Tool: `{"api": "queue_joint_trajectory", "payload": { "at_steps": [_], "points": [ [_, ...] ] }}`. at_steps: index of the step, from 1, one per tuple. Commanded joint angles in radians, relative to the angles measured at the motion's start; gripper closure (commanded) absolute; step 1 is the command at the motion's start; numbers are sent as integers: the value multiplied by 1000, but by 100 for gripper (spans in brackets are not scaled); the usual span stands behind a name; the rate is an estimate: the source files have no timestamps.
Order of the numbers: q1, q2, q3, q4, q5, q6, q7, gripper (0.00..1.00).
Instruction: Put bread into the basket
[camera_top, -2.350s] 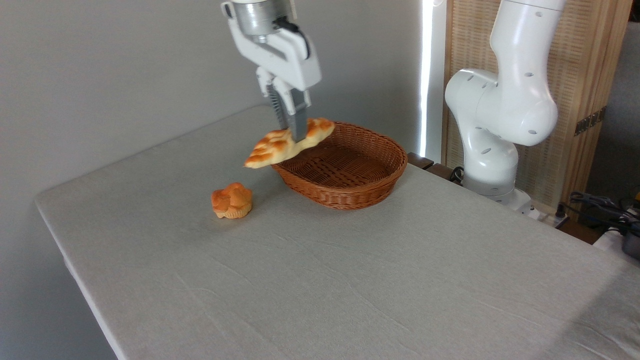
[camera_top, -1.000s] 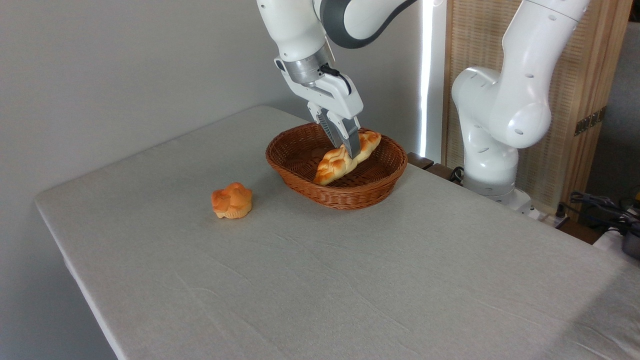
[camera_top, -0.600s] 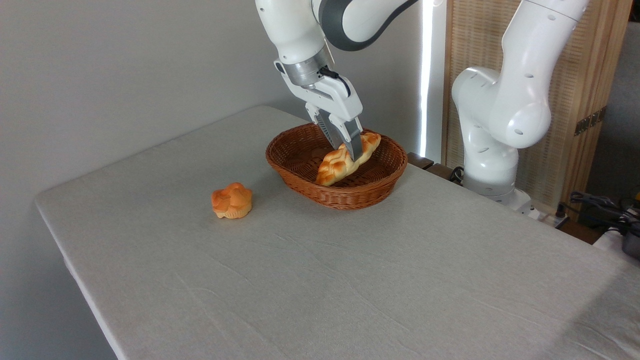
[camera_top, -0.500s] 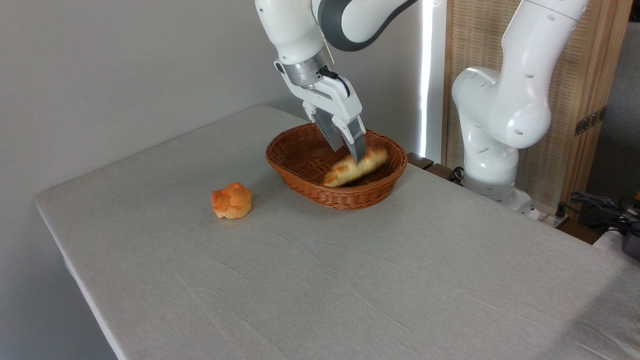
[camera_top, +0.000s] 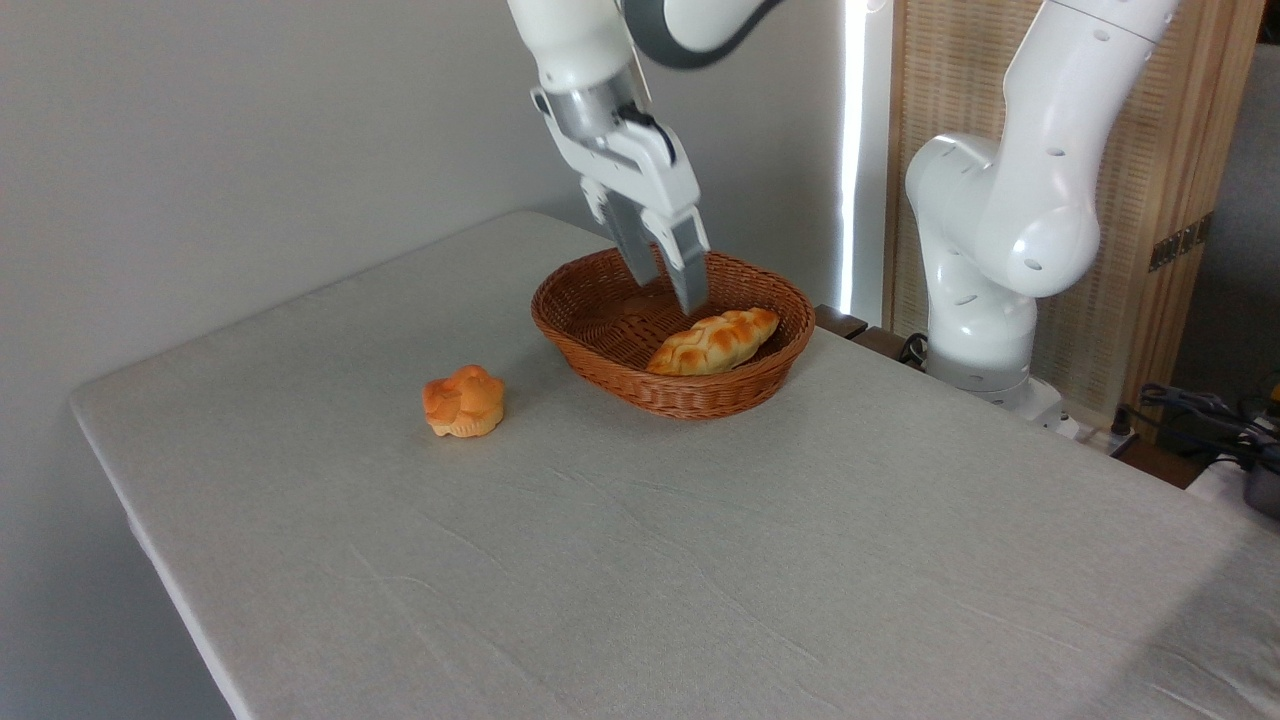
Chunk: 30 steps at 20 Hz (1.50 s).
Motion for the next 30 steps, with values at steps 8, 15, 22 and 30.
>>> {"api": "queue_joint_trajectory", "payload": {
  "at_steps": [8, 15, 22, 30],
  "points": [
    [263, 308, 62, 506, 14, -6, 216, 0],
    [469, 456, -142, 679, 14, -30, 207, 0],
    [469, 456, -141, 687, 24, -40, 204, 0],
    [457, 450, -119, 686, 61, -60, 207, 0]
  ]
}}
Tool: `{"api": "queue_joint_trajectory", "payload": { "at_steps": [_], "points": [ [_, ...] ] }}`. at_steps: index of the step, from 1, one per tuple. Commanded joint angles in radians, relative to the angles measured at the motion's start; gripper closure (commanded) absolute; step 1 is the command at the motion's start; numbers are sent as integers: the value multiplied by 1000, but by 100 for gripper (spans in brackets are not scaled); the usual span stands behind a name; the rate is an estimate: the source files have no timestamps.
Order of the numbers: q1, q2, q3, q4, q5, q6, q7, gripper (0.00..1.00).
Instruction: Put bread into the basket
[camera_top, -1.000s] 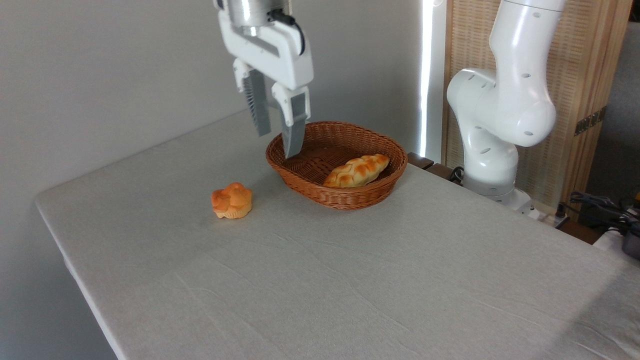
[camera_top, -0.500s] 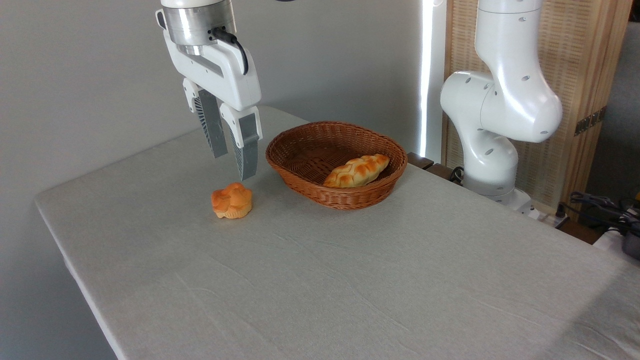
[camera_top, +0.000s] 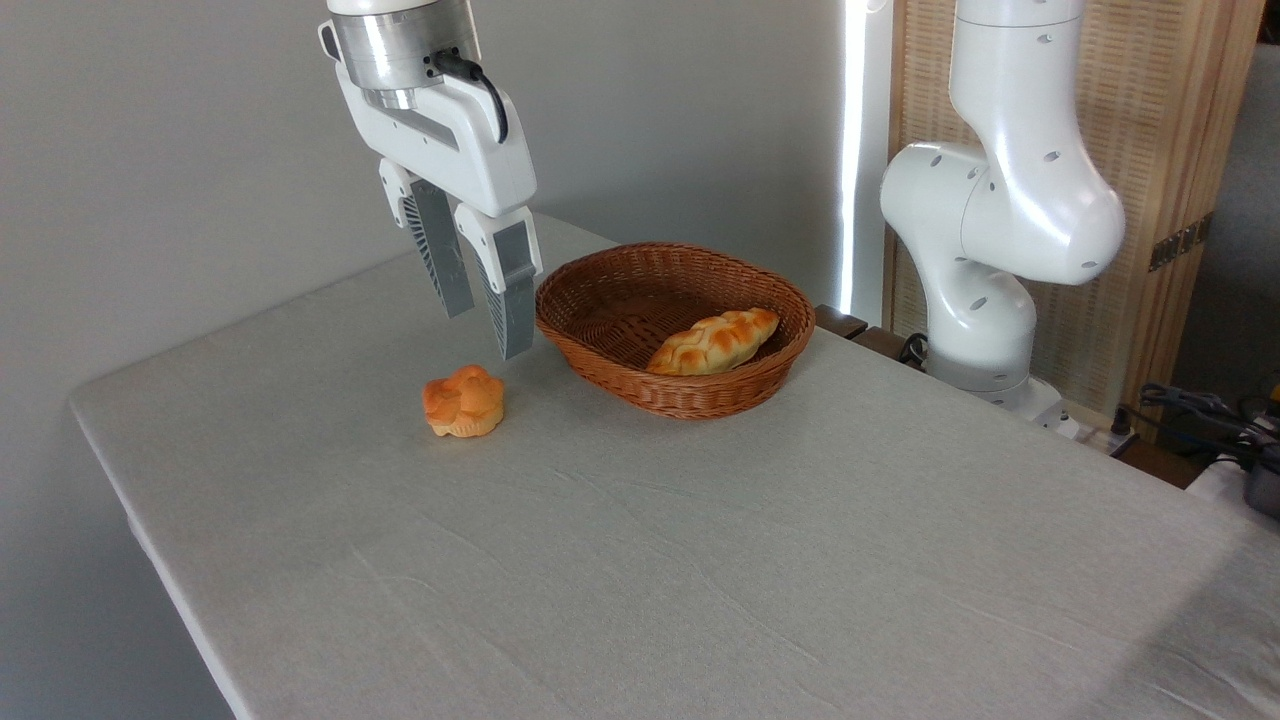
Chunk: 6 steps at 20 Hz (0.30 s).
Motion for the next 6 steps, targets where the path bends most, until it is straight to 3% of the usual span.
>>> {"api": "queue_joint_trajectory", "payload": {
  "at_steps": [1, 3, 6],
  "points": [
    [-8, -3, 23, 16, 13, 8, 5, 0],
    [-41, -6, 68, 16, 13, 12, 6, 0],
    [-43, -4, 71, 16, 13, 12, 11, 0]
  ]
}}
